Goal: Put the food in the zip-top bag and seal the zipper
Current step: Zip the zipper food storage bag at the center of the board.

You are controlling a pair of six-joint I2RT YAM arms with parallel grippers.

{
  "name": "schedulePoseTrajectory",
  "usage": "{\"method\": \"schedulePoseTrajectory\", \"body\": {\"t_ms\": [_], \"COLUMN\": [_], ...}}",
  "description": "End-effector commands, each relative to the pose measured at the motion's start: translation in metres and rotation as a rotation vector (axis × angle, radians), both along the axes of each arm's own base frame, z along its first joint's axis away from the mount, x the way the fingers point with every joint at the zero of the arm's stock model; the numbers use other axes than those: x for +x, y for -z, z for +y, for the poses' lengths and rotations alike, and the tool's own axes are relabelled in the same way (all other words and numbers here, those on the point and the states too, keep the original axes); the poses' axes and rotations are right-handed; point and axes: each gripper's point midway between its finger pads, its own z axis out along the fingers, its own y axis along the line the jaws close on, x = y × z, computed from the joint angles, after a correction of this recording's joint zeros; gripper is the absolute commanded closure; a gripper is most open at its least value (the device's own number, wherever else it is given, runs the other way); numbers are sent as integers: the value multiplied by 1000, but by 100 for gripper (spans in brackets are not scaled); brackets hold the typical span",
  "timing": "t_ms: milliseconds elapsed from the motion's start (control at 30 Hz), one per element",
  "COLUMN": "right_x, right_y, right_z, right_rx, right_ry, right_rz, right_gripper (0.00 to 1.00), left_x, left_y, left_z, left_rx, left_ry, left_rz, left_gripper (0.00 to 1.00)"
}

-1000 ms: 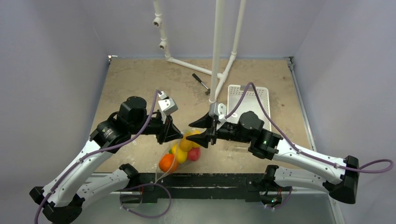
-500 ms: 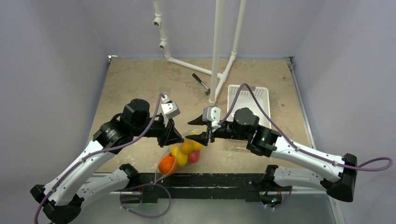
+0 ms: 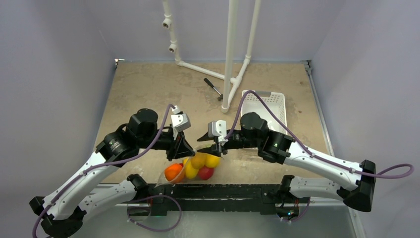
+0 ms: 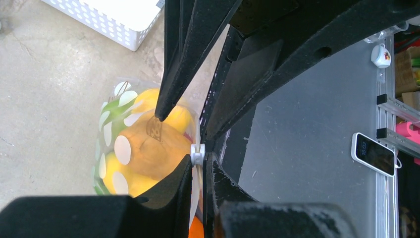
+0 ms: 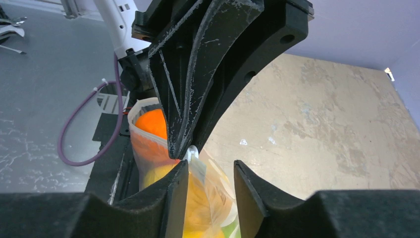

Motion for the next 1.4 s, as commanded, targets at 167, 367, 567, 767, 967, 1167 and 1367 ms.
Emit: {"method": "schedulePoseTrajectory", "body": {"t_ms": [167,367,567,767,967,1167,1367], "right_x": [-7,-11,-9,-5,5,28,49], "right_y": [-21,-17,-11,-9,-23,-43,-43], "right_z": [3,5,11,13,8,-4,-13], "right_rx": [29,29,21,18,76,162,207], "right_ry": [-59,-88,-98,-83,1,185,341], "right_rz": [-35,-31,-31,-29,-37,-23,40], "right_gripper": [73,77,83,100,100,100,100], "left_x": [-1,-1,0,0,1,7,15], "left_y": [-12,-12,-11,-11,-9,-5,1], "left_z": [-2,-2,-2,0,3,8,14], "left_rx": [-30,-29,-28,-27,-17,1,32], "left_ry": [22,19,15,7,-15,-89,-177], "left_rz": [-61,-65,-65,-67,-60,-39,-2], "left_gripper": [100,100,100,100,100,100,90]}}
